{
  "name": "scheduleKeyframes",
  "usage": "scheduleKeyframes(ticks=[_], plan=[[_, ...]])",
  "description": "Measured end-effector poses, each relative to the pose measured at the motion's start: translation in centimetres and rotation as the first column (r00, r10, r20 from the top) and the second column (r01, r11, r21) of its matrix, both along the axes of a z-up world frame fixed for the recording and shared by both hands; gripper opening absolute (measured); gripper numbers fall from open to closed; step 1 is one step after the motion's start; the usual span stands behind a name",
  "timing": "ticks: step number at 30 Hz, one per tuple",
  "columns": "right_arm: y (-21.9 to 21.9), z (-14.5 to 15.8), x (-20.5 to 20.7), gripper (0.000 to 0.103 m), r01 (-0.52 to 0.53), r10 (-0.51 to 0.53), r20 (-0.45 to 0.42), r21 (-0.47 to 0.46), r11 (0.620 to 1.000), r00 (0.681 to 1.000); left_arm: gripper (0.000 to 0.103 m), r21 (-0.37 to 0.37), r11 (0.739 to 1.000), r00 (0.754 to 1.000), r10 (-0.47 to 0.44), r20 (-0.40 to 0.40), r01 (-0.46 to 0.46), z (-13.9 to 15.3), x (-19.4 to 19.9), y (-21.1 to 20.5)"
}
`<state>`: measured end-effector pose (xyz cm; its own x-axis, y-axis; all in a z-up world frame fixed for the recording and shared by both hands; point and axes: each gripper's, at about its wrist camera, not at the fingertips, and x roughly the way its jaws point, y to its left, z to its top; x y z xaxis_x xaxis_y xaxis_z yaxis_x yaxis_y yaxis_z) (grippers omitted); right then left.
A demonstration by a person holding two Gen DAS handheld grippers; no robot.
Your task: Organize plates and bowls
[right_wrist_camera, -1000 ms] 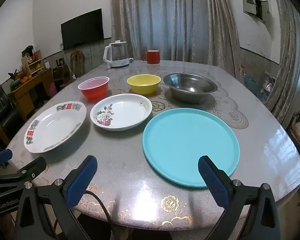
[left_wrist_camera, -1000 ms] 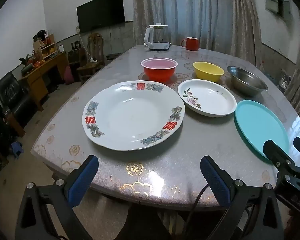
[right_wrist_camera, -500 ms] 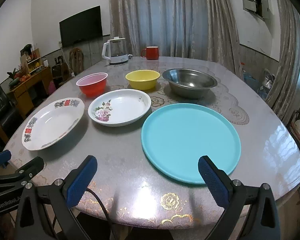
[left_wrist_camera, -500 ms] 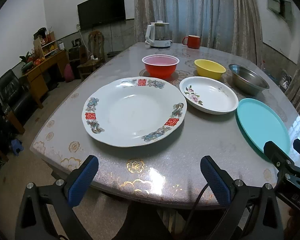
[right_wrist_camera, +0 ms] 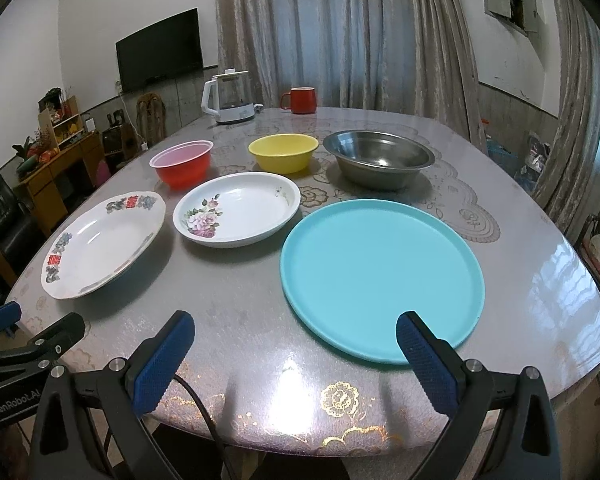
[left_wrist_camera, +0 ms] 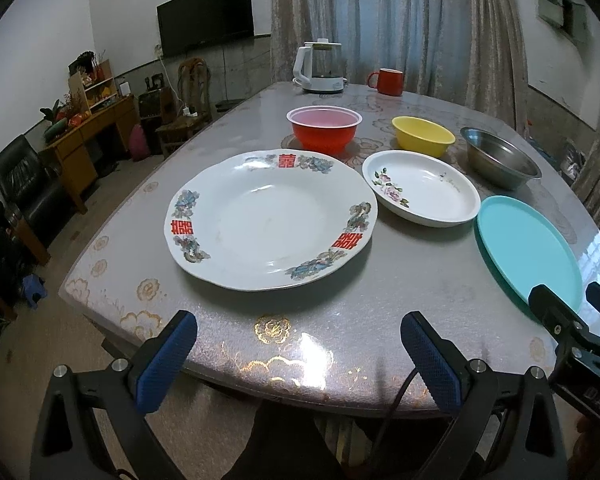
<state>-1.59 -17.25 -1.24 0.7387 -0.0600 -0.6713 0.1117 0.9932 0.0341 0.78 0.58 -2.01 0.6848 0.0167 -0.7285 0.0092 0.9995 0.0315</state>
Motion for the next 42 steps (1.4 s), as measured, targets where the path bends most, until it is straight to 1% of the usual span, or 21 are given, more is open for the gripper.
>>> scheduleKeyframes(ticks=[24,28,32,34,37,39,41,42], plan=[[0.2,-0.2,0.1,0.103,0.003,-0.003,-0.012,-0.014,1.000,1.000,0.103,-0.004,1.000,1.000,0.007,-0.010,-0.007,-0.2,0.3,0.4],[0.2,-0.3,0.2,0.103,-0.001,0.000,-0.015,-0.011,1.000,1.000,0.103,-0.015,1.000,1.000,0.000,-0.019,-0.001,-0.3,0.3,0.4],[0.2,-0.3,0.3,0.103,-0.008,0.008,-0.017,-0.005,1.000,1.000,0.103,-0.058,0.998,0.999,-0.010,-0.034,0.008,-0.4,0.6,0.9],[0.2,-0.3,0.6,0.103,-0.026,0.026,-0.027,0.000,1.000,0.999,0.103,-0.110,0.994,0.999,-0.025,-0.035,0.021,-0.4,0.7,1.5],[0.3,-0.6,1.2,0.103,-0.062,0.062,-0.057,-0.002,0.998,0.996,0.103,-0.199,0.980,0.999,-0.036,-0.036,0.028,-0.4,1.0,2.9],[0.6,-0.9,1.7,0.103,-0.088,0.086,-0.082,-0.019,0.996,0.993,0.103,-0.236,0.972,0.999,-0.030,-0.043,0.019,-0.5,1.4,3.8],[1.0,-1.2,2.2,0.103,-0.114,0.108,-0.106,-0.052,0.992,0.989,0.103,-0.255,0.967,0.998,-0.024,-0.058,0.008,-0.5,1.8,4.5],[1.1,-1.3,2.4,0.100,-0.130,0.122,-0.110,-0.066,0.989,0.986,0.103,-0.261,0.965,0.998,-0.025,-0.061,0.009,-0.5,2.0,4.9]])
